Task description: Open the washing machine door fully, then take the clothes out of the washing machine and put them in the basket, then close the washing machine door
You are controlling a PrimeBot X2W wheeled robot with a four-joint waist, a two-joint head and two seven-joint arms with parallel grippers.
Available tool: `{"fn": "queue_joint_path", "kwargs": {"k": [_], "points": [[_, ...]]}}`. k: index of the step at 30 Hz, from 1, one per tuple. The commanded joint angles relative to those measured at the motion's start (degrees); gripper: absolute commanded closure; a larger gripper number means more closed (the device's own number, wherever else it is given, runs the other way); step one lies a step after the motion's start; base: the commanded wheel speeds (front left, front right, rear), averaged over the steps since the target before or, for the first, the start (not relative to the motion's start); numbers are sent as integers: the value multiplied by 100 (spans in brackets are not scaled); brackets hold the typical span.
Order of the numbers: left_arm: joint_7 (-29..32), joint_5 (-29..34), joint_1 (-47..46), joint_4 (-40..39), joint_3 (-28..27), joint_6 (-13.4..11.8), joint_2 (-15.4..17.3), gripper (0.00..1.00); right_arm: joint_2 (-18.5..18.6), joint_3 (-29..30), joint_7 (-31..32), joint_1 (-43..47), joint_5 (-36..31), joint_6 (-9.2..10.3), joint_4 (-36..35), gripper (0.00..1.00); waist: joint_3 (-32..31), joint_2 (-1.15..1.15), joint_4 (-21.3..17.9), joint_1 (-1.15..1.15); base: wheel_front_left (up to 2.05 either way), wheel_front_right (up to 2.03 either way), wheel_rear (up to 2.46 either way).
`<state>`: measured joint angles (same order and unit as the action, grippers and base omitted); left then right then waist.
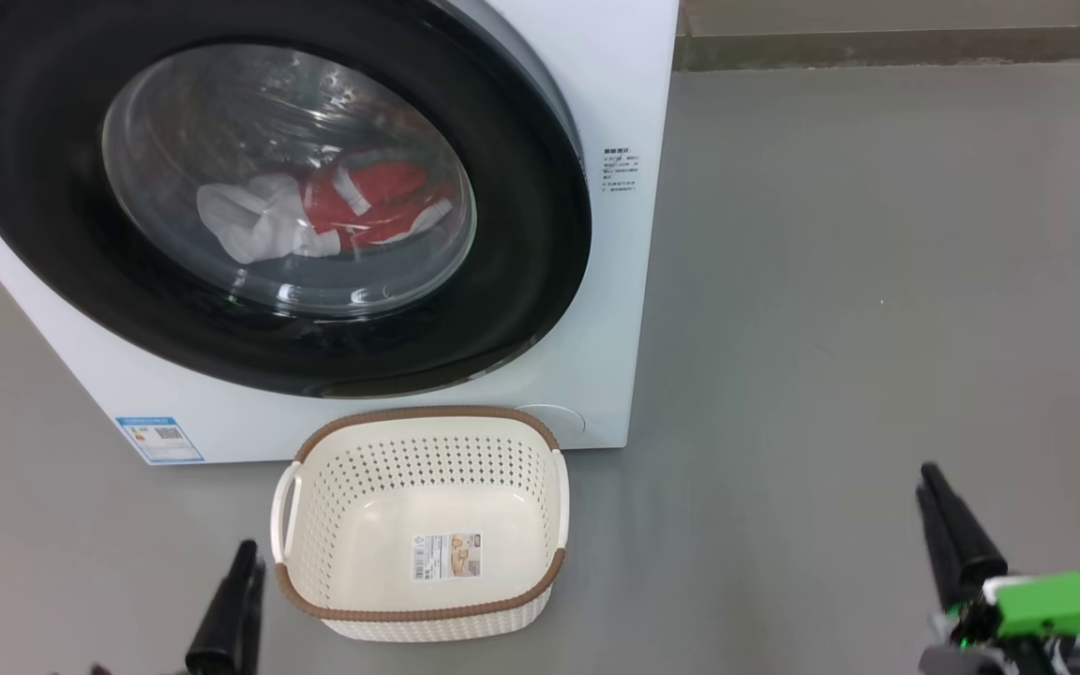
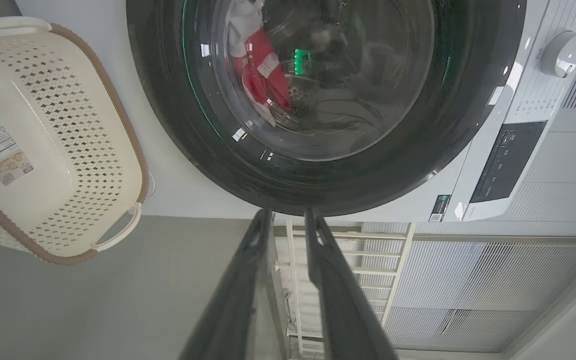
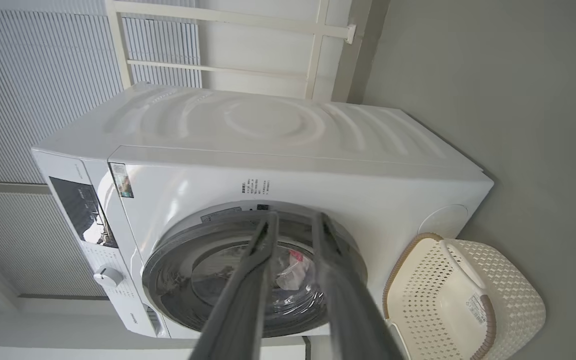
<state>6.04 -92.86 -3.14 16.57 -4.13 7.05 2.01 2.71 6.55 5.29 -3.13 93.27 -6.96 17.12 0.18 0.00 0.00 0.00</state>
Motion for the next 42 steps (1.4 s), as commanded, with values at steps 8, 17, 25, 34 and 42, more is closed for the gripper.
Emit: {"fn": "queue_joint_path", "kwargs": {"k": [8,17,25,34,42], "points": [[-109,86,151,-21,10,1,-17,0,-48,-95,-116,101,-138,-3,83,0,-10,0,9,13,0,0,0],[-271,484,235,-138,24,5,57,0,-43,-191,-262,108,-627,-7,45,0,9,0,19,0,0,0,0],[-406,1198,288,-223,-6,8,50,0,-38,-266,-392,104,-1150,-10,14,0,19,0,30,0,0,0,0],[-541,1943,332,-335,-31,10,31,0,-34,-378,-522,96,-1821,-14,5,0,34,0,38,0,0,0,0],[-676,2653,381,-443,-60,13,21,0,-30,-489,-652,84,-2429,-17,12,0,58,0,41,0,0,0,0]]}}
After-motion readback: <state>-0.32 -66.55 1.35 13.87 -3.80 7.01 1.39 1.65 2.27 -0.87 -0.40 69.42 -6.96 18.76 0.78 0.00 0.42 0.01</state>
